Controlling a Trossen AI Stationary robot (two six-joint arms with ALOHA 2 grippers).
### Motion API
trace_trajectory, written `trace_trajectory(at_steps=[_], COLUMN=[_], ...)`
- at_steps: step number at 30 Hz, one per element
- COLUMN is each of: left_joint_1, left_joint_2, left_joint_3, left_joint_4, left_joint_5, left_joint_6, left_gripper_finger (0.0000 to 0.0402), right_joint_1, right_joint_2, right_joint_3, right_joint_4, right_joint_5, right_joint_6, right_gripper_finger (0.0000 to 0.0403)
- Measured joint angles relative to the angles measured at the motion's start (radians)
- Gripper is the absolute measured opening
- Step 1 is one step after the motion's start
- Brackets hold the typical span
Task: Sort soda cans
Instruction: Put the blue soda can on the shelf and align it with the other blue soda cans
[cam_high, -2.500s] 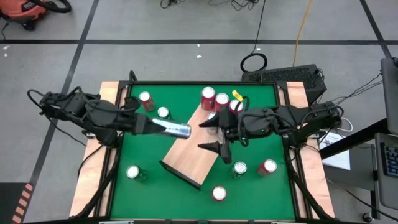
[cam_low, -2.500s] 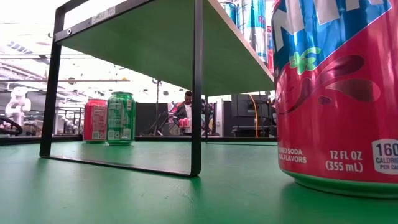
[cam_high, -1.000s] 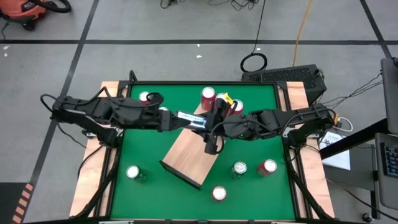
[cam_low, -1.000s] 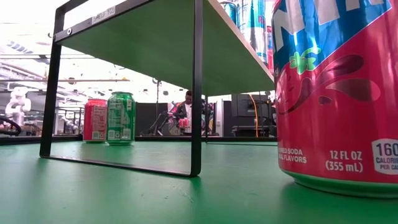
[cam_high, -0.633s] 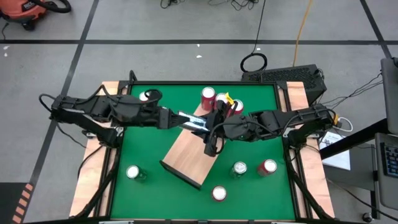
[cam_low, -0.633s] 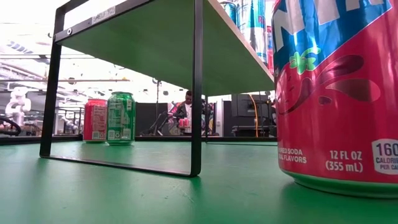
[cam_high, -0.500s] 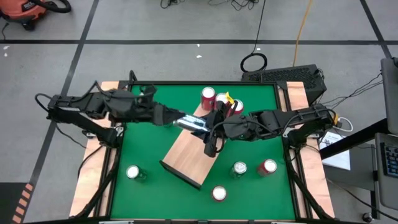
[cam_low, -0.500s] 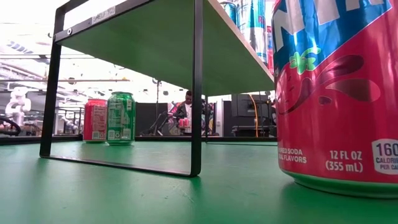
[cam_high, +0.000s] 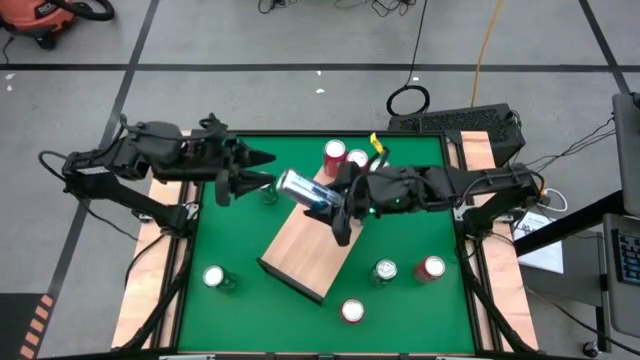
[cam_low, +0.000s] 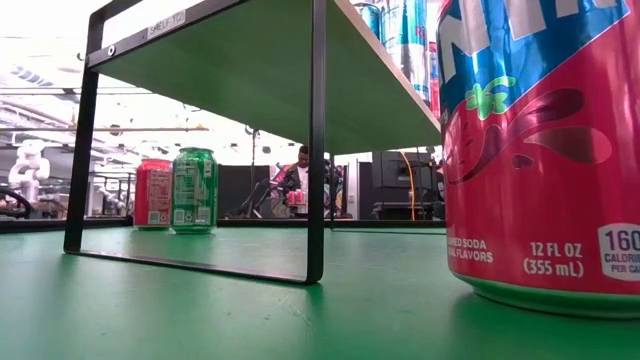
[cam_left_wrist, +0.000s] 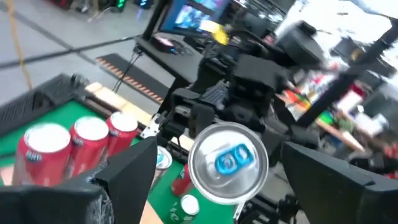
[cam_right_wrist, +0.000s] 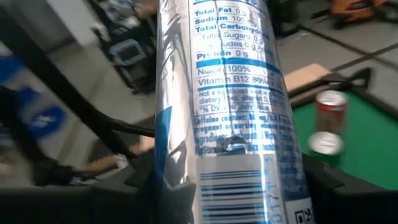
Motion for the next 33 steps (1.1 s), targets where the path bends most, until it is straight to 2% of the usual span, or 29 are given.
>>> trace_trajectory(at_steps=[6, 9, 14, 22, 29, 33], left_joint_1=[0.000, 0.000, 0.001, 0.021, 0.084, 0.113], left_joint_2=[-0.010, -0.015, -0.018, -0.004, 0.030, 0.044], left_joint_3=[0.000, 0.000, 0.000, 0.000, 0.000, 0.000], left_joint_4=[0.023, 0.047, 0.055, 0.007, 0.006, 0.007], left_joint_5=[0.090, 0.149, 0.180, 0.169, 0.172, 0.232], left_joint_6=[0.185, 0.260, 0.376, 0.467, 0.468, 0.468], left_gripper_finger=[0.0343, 0.0342, 0.0352, 0.0383, 0.0387, 0.0387], right_joint_1=[-0.060, -0.080, -0.107, -0.142, -0.159, -0.160], right_joint_2=[0.000, 0.000, 0.000, 0.001, 0.001, 0.001], right_joint_3=[0.000, 0.000, 0.000, 0.000, 0.000, 0.000], right_joint_4=[0.059, 0.060, 0.084, 0.086, 0.091, 0.091], right_joint_5=[-0.243, -0.303, -0.389, -0.421, -0.454, -0.458], right_joint_6=[0.083, 0.113, 0.171, 0.228, 0.234, 0.225], right_gripper_finger=[0.0227, 0.0227, 0.0227, 0.0227, 0.0228, 0.0228])
